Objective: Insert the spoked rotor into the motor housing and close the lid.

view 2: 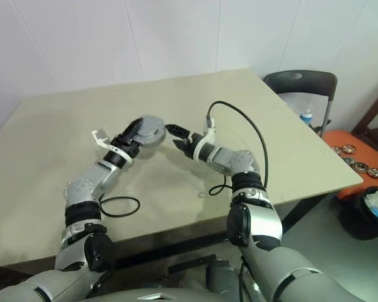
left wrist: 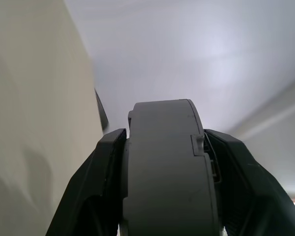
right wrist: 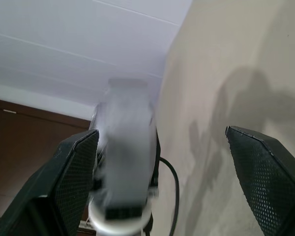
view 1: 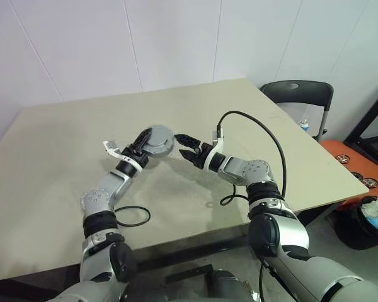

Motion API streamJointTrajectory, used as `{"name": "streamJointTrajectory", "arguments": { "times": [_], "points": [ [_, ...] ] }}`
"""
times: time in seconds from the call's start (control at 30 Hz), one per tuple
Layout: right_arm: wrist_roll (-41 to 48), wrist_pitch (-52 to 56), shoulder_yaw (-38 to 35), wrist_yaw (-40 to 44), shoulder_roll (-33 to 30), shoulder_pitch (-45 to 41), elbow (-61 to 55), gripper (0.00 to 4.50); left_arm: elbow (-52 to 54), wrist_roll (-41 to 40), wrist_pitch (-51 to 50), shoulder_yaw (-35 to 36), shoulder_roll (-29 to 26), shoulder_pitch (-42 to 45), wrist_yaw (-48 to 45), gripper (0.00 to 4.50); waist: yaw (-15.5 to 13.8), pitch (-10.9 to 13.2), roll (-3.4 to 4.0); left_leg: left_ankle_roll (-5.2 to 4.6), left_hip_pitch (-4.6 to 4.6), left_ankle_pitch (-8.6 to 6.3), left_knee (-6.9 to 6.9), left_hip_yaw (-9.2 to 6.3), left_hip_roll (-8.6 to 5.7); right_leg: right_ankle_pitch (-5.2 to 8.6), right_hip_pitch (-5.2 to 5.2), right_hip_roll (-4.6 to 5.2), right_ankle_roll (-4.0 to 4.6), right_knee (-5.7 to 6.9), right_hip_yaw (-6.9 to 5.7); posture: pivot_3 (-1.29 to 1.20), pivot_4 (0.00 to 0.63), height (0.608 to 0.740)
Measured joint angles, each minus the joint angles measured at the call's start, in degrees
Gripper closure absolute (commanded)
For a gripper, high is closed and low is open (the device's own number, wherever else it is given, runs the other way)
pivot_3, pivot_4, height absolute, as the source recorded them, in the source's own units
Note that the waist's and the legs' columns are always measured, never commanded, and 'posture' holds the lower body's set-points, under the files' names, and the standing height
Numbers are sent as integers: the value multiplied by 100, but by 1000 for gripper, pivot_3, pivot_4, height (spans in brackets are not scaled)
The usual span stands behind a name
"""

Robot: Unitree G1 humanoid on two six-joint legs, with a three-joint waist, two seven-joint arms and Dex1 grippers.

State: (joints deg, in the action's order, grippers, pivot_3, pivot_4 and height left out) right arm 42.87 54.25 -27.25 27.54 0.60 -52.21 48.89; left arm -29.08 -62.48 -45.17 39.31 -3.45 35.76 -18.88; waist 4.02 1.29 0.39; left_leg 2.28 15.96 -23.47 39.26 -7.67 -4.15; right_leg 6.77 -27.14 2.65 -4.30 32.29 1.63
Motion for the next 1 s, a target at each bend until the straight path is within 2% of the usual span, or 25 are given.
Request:
{"name": "streamJointTrajectory", "arguments": {
  "times": [0.17,0.37,0.7,1.0],
  "points": [
    [-1,-212,43,18,127,188,-270,202,-363,1001,1295,-364,-406,18,-265,2330,-4,0,0,0,1,0,-1,0,-2,0,-1,-2,1,0,-2,0,0,740],
    [12,-292,175,58,205,296,-713,202,-1652,1729,2646,-362,-873,147,-294,2330,2,-1,-2,0,2,0,0,0,-2,-2,-4,-4,0,0,-2,0,0,740],
    [125,-348,171,69,210,392,-1066,202,-2539,1909,3937,-11,-1211,397,-291,2330,-2,-11,-17,-3,13,-1,0,-6,-2,-4,-7,2,-4,0,-7,0,0,740],
    [123,-348,214,70,203,420,-1094,202,-2907,2078,4405,90,-1239,396,52,2330,-3,-14,-23,-2,12,-1,0,-5,-1,-5,-6,1,-3,3,-7,0,0,740]
  ]
}}
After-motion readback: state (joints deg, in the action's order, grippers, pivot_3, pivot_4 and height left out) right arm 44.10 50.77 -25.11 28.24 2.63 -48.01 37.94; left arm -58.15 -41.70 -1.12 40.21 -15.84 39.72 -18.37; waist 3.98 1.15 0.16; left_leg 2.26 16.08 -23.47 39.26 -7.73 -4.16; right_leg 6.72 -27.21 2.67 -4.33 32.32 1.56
